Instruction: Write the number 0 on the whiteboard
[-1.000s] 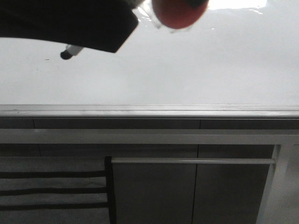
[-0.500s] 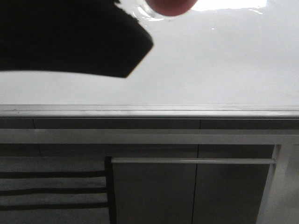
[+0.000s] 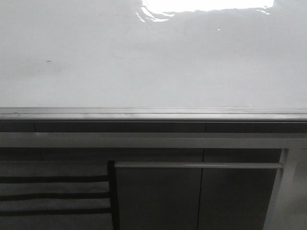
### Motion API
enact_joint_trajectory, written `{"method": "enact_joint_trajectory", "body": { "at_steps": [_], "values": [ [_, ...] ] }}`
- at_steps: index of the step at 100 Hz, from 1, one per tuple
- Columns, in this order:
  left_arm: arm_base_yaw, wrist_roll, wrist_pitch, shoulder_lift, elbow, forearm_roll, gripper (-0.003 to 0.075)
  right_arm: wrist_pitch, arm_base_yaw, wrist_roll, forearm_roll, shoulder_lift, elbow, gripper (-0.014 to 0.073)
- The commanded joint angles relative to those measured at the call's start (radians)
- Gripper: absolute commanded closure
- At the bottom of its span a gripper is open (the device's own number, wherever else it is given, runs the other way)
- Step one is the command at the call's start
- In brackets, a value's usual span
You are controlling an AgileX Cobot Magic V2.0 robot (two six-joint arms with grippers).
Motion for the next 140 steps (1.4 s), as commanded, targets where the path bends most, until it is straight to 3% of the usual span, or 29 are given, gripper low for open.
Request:
{"method": "enact_joint_trajectory", "body": {
  "at_steps": [1, 20, 38, 66, 91, 140],
  "values": [
    [-0.004, -0.070, 0.032, -0.083, -0.028, 0.060, 0.0224, -0.084, -0.096, 0.059, -0.013, -0.047, -0.005, 0.0663],
    [-0.002, -0.301, 0.156, -0.256, -0.028, 0.255, 0.0407, -0.069, -0.282, 0.271, -0.013, -0.046, 0.007, 0.0662],
    [-0.002, -0.364, 0.180, -0.371, -0.028, 0.299, 0.0743, -0.095, -0.388, 0.331, -0.015, 0.041, 0.007, 0.0640],
    [-0.002, -0.364, 0.189, -0.412, -0.027, 0.296, 0.0740, -0.276, -0.413, 0.386, -0.015, 0.185, -0.029, 0.0641],
    [-0.002, -0.380, 0.302, -0.489, -0.027, 0.360, 0.0740, -0.308, -0.413, 0.390, -0.015, 0.273, -0.119, 0.0641],
    [-0.002, -0.380, 0.303, -0.541, 0.027, 0.336, 0.0740, -0.344, -0.413, 0.392, -0.013, 0.386, -0.128, 0.0641]
  ]
}}
